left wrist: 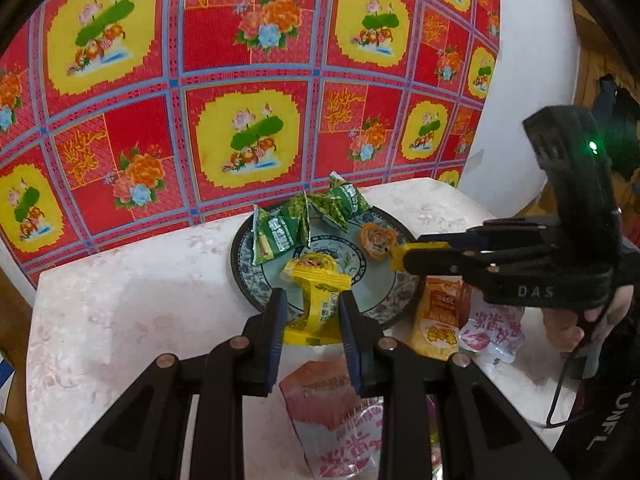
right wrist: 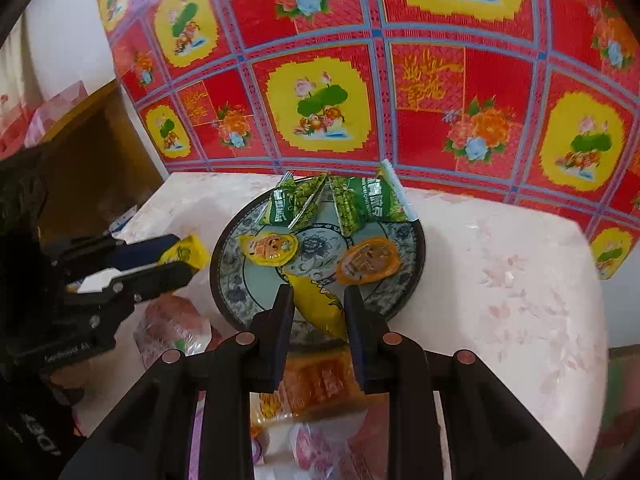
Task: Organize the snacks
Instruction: 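Open the right tool to drop the yellow packet onto the plate, then withdraw the right tool from the plate back over the snack pile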
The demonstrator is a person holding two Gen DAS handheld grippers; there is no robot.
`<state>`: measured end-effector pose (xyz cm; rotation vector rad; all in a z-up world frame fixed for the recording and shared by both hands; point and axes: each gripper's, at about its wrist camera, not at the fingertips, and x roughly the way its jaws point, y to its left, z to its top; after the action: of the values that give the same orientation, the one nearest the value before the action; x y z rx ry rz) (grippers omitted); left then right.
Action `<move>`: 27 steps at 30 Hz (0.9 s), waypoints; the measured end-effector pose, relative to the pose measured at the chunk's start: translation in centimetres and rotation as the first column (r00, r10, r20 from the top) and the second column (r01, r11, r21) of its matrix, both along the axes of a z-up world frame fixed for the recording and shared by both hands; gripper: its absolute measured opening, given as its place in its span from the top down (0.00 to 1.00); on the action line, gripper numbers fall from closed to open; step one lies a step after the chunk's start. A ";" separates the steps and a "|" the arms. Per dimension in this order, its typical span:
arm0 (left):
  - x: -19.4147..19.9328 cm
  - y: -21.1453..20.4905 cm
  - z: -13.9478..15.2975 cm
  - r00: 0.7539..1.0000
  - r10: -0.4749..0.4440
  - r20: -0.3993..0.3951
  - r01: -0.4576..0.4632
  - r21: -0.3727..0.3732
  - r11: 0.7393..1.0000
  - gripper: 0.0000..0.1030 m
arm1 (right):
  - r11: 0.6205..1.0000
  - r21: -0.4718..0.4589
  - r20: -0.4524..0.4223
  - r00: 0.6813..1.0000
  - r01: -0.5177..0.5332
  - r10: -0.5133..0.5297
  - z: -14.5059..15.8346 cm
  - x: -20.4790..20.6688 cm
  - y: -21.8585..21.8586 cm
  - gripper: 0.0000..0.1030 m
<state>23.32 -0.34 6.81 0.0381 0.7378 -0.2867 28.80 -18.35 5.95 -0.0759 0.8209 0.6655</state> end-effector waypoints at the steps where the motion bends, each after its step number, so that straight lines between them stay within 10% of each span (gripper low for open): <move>1: 0.2 0.0 -0.1 1.000 0.000 -0.004 0.000 0.001 1.000 0.73 | 1.000 0.013 -0.021 1.000 -0.008 0.008 -0.2 0.4 0.1 0.74; 5: 1.5 0.1 -0.9 0.999 0.010 -0.031 -0.011 -0.004 1.000 0.73 | 0.999 0.044 -0.091 0.996 -0.015 0.019 -1.1 1.8 0.3 0.73; 9: 2.4 0.7 -1.4 0.997 0.053 -0.049 -0.053 0.000 0.999 0.73 | 0.999 -0.007 -0.052 0.997 0.051 -0.051 -1.4 2.3 0.2 0.51; 12: 2.5 1.2 -1.3 0.997 0.072 -0.036 -0.072 -0.010 0.997 0.56 | 0.996 0.012 -0.013 0.996 0.083 -0.083 -0.8 2.2 -0.6 0.43; 27: 0.8 0.0 -1.4 0.999 0.029 0.032 -0.031 0.044 0.999 0.40 | 0.993 -0.083 0.072 0.994 0.083 -0.077 -0.8 1.0 -0.7 0.42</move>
<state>24.12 -0.29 5.40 0.0738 0.7132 -0.2404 29.77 -19.06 5.12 -0.1422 0.7824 0.5490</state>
